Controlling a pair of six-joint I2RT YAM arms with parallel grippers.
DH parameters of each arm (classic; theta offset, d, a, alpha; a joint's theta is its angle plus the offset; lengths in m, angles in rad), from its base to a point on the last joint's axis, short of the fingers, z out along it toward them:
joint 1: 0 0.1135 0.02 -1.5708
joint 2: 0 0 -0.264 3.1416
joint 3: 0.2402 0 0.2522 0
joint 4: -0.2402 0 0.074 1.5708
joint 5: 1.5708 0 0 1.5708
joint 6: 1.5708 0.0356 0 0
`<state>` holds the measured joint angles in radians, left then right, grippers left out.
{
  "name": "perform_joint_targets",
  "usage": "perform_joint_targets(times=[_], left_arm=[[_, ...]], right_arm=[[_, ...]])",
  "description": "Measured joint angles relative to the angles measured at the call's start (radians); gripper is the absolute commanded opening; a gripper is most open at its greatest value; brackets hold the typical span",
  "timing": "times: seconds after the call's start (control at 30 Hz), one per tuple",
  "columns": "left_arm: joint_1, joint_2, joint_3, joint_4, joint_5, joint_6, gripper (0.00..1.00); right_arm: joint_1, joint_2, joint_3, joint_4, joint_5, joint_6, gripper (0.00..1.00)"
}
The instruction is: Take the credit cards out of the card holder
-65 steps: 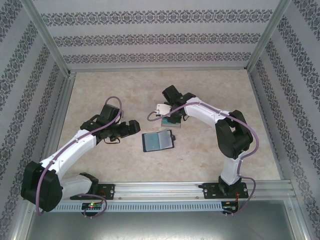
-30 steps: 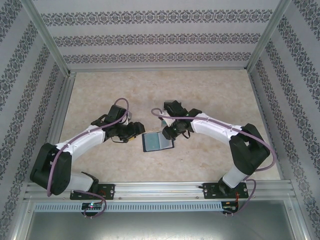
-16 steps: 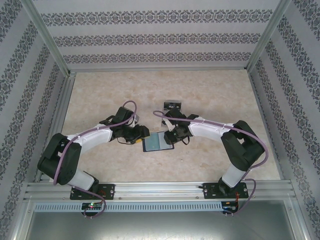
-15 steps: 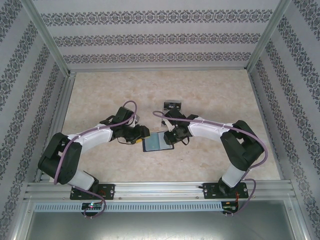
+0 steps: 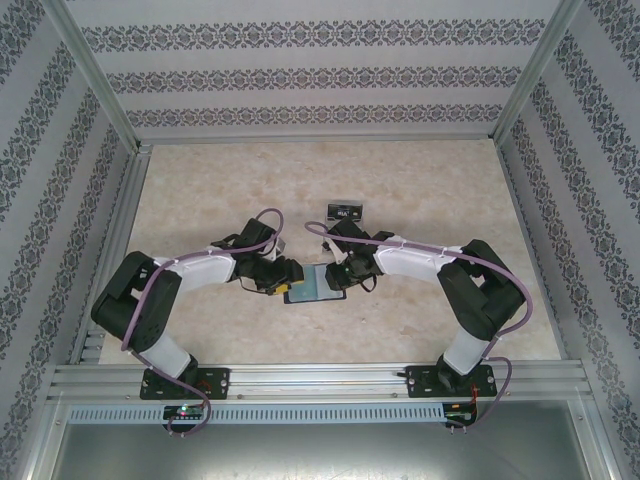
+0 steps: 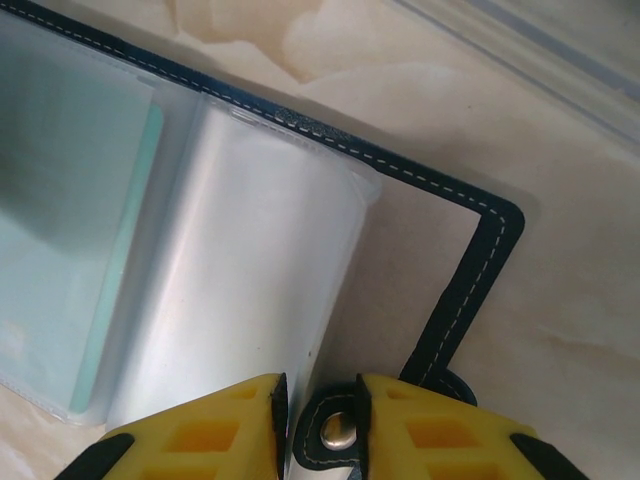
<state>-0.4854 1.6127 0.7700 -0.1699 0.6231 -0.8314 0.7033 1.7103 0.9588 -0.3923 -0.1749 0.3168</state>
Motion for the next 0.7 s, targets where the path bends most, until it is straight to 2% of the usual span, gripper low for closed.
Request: perform_joint_targets(times=[0.47,0.57,0.7], left_arm=[[-0.024,0.023,0.026,0.003,0.005,0.019,0.49],[-0.026,0.027,0.032,0.003,0.006,0.024,0.57],[-0.032,0.029,0.042,0.004,0.006,0.033,0.6]], right_arm=[[0.0,0.0,-0.004,0.005,0.0,0.004,0.28],[0.0,0.0,-0.004,0.005,0.0,0.005,0.28],[0.0,0.0,-0.004,0.005,0.0,0.011,0.28]])
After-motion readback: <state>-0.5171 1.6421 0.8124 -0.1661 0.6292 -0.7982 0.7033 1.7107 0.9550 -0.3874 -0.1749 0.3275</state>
